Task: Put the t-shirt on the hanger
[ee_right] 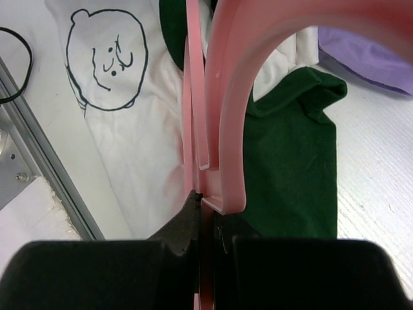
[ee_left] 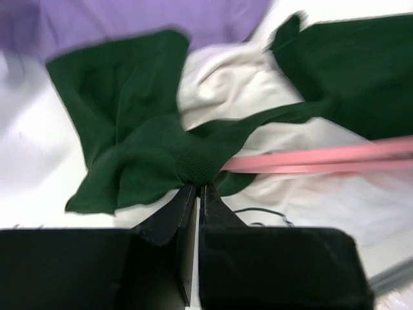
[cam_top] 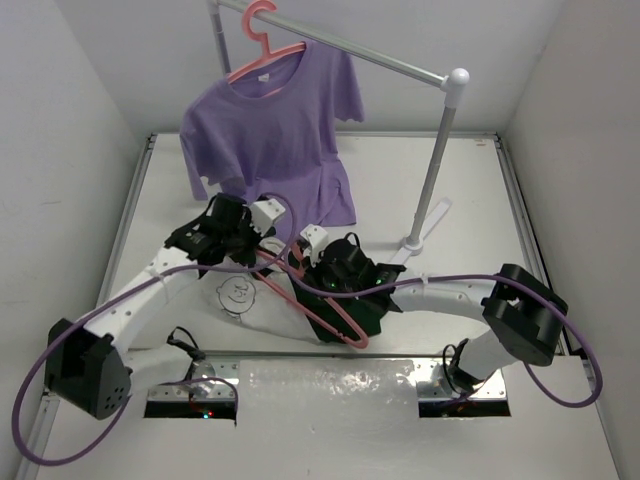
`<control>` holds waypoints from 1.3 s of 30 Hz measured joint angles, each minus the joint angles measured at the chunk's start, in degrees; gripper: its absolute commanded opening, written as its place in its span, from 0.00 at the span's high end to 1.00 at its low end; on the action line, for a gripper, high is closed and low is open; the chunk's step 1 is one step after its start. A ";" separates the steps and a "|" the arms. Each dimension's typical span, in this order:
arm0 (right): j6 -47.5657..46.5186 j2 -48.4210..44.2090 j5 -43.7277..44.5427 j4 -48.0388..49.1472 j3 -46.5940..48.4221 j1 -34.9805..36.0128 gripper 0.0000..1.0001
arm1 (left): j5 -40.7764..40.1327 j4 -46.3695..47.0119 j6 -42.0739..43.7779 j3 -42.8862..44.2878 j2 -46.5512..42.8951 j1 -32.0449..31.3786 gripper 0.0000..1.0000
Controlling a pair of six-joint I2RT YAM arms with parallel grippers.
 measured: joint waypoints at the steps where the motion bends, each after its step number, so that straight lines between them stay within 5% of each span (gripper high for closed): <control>1: 0.20 -0.02 -0.13 0.13 0.00 -0.20 1.00 | 1.29 -0.13 0.74 0.00 -1.33 -0.02 1.00; 13: -1.11 -7.61 0.59 -7.56 7.13 -3.37 1.00 | 16.52 -10.78 13.09 9.11 -11.19 -0.11 1.00; 23: -3.67 -13.11 0.70 -8.17 11.04 -4.79 1.00 | 26.16 -11.58 9.62 24.15 -6.91 -1.66 1.00; 32: -4.33 -10.95 -0.42 -6.01 10.73 -4.79 1.00 | 31.98 -13.55 9.05 25.00 -6.45 -5.31 1.00; 33: -4.52 -10.93 -0.79 -5.35 10.16 -4.79 1.00 | 32.00 -15.10 10.60 25.00 -6.45 -5.33 0.92; 34: -4.63 -10.97 -1.01 -4.87 9.57 -4.79 1.00 | 31.76 -16.28 11.85 25.00 -6.45 -5.35 0.69; 35: -4.70 -11.15 -1.25 -3.67 8.50 -4.79 1.00 | 31.28 -17.64 13.29 25.00 -6.45 -5.38 0.59; 37: -4.85 -11.63 -2.01 -2.23 5.92 -4.79 1.00 | 29.57 -19.78 15.17 24.96 -6.64 -5.40 0.41; 39: -4.85 -11.80 -3.06 -1.90 3.96 -4.79 1.00 | 27.41 -20.98 16.17 24.90 -7.17 -5.38 0.39</control>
